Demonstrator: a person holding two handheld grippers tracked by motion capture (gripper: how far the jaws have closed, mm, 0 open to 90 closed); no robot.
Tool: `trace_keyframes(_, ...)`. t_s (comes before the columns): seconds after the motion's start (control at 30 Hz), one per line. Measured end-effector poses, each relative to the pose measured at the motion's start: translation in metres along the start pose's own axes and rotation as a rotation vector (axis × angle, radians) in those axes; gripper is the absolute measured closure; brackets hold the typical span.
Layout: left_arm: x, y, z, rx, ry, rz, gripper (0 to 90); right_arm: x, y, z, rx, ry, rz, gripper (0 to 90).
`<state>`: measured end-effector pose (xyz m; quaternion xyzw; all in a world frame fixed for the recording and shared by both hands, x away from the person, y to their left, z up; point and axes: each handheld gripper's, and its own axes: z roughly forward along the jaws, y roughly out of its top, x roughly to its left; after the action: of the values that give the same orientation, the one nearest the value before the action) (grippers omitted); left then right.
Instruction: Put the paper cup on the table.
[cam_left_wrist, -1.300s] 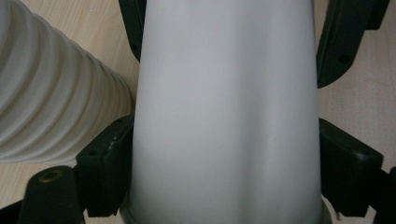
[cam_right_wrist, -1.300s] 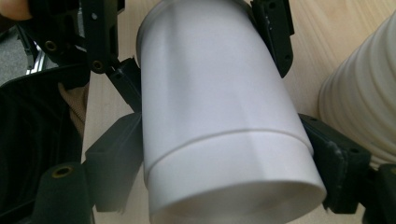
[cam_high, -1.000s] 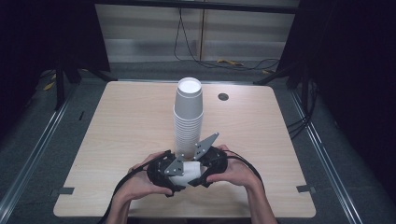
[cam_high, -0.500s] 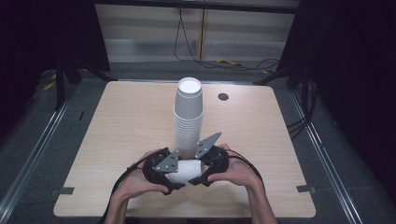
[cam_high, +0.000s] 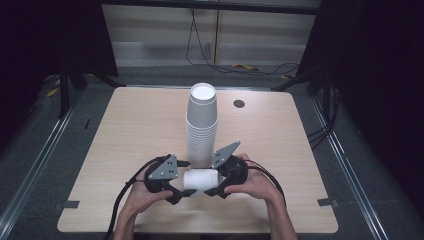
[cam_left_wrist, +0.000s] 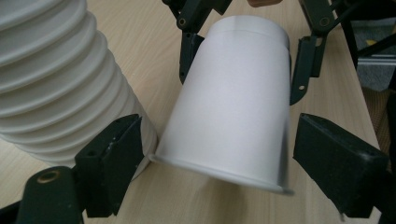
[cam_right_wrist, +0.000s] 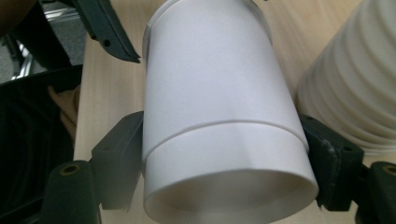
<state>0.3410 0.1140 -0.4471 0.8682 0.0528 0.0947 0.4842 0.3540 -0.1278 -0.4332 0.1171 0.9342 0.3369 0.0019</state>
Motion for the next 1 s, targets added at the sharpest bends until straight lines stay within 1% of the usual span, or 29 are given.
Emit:
trace_keyframes(0.03,0.0,0.0,-0.001,0.002,0.007,0.001,15.8,-0.001,-0.001,-0.002,-0.009,-0.002,0.008,23.6)
trace_keyframes(0.07,0.0,-0.002,-0.002,-0.02,0.018,-0.022,16.0,-0.001,-0.003,-0.003,-0.019,-0.015,0.007,23.5)
trace_keyframes(0.1,0.0,-0.002,-0.002,-0.02,0.018,-0.022,16.3,-0.001,-0.004,-0.005,-0.023,-0.014,0.015,23.5)
trace_keyframes(0.13,0.001,-0.004,-0.004,-0.032,0.028,-0.059,17.2,-0.001,-0.005,-0.005,-0.022,-0.015,0.016,23.4)
trace_keyframes(0.17,0.001,-0.005,-0.004,-0.031,0.035,-0.062,18.3,-0.001,-0.006,-0.006,-0.028,-0.023,0.025,23.5)
trace_keyframes(0.2,0.0,-0.006,-0.004,-0.035,0.043,-0.062,18.1,-0.001,-0.007,-0.007,-0.036,-0.017,0.028,23.4)
trace_keyframes(0.27,0.0,-0.008,-0.005,-0.044,0.051,-0.074,17.7,-0.002,-0.011,-0.007,-0.062,-0.027,0.033,23.5)
trace_keyframes(0.3,0.0,-0.009,-0.006,-0.055,0.057,-0.078,17.5,-0.003,-0.013,-0.007,-0.066,-0.022,0.044,23.4)
trace_keyframes(0.33,0.0,-0.01,-0.006,-0.075,0.063,-0.095,17.5,-0.003,-0.015,-0.007,-0.07,-0.038,0.049,23.5)
trace_keyframes(0.4,0.0,-0.013,-0.007,-0.104,0.07,-0.121,16.3,-0.003,-0.017,-0.008,-0.087,-0.033,0.056,23.4)
trace_keyframes(0.43,0.0,-0.014,-0.008,-0.108,0.066,-0.126,15.9,-0.003,-0.017,-0.009,-0.092,-0.046,0.055,23.4)
trace_keyframes(0.47,0.0,-0.014,-0.007,-0.115,0.064,-0.135,15.9,-0.002,-0.018,-0.01,-0.097,-0.046,0.058,23.4)
trace_keyframes(0.53,-0.001,-0.014,-0.008,-0.111,0.066,-0.133,15.9,-0.002,-0.019,-0.01,-0.111,-0.052,0.06,23.4)
trace_keyframes(0.57,-0.002,-0.014,-0.008,-0.115,0.059,-0.137,15.9,-0.002,-0.02,-0.01,-0.119,-0.055,0.061,23.4)
trace_keyframes(0.6,-0.002,-0.015,-0.008,-0.127,0.063,-0.137,15.9,-0.002,-0.022,-0.011,-0.128,-0.059,0.064,23.4)
trace_keyframes(0.63,-0.002,-0.015,-0.008,-0.127,0.063,-0.137,15.9,-0.002,-0.023,-0.011,-0.138,-0.066,0.063,23.4)
trace_keyframes(0.67,-0.004,-0.017,-0.008,-0.146,0.075,-0.15,15.9,-0.001,-0.024,-0.011,-0.142,-0.071,0.062,23.4)
trace_keyframes(0.7,-0.004,-0.017,-0.008,-0.146,0.075,-0.15,15.9,-0.001,-0.024,-0.011,-0.142,-0.071,0.062,23.4)
trace_keyframes(0.73,-0.004,-0.018,-0.009,-0.161,0.063,-0.169,15.9,0.0,-0.025,-0.012,-0.148,-0.074,0.065,23.4)
trace_keyframes(0.77,-0.005,-0.019,-0.011,-0.173,0.069,-0.174,15.9,0.0,-0.028,-0.013,-0.174,-0.061,0.069,23.3)
trace_keyframes(0.8,-0.005,-0.02,-0.011,-0.174,0.075,-0.177,15.9,0.0,-0.028,-0.014,-0.176,-0.07,0.069,23.4)
trace_keyframes(0.87,-0.005,-0.021,-0.011,-0.174,0.073,-0.179,15.9,0.0,-0.029,-0.014,-0.182,-0.073,0.07,23.4)
trace_keyframes(0.93,-0.006,-0.021,-0.011,-0.175,0.076,-0.173,15.9,0.0,-0.033,-0.012,-0.196,-0.066,0.083,23.3)
trace_keyframes(1.0,-0.006,-0.021,-0.011,-0.178,0.076,-0.176,15.9,0.0,-0.033,-0.011,-0.202,-0.065,0.084,23.3)
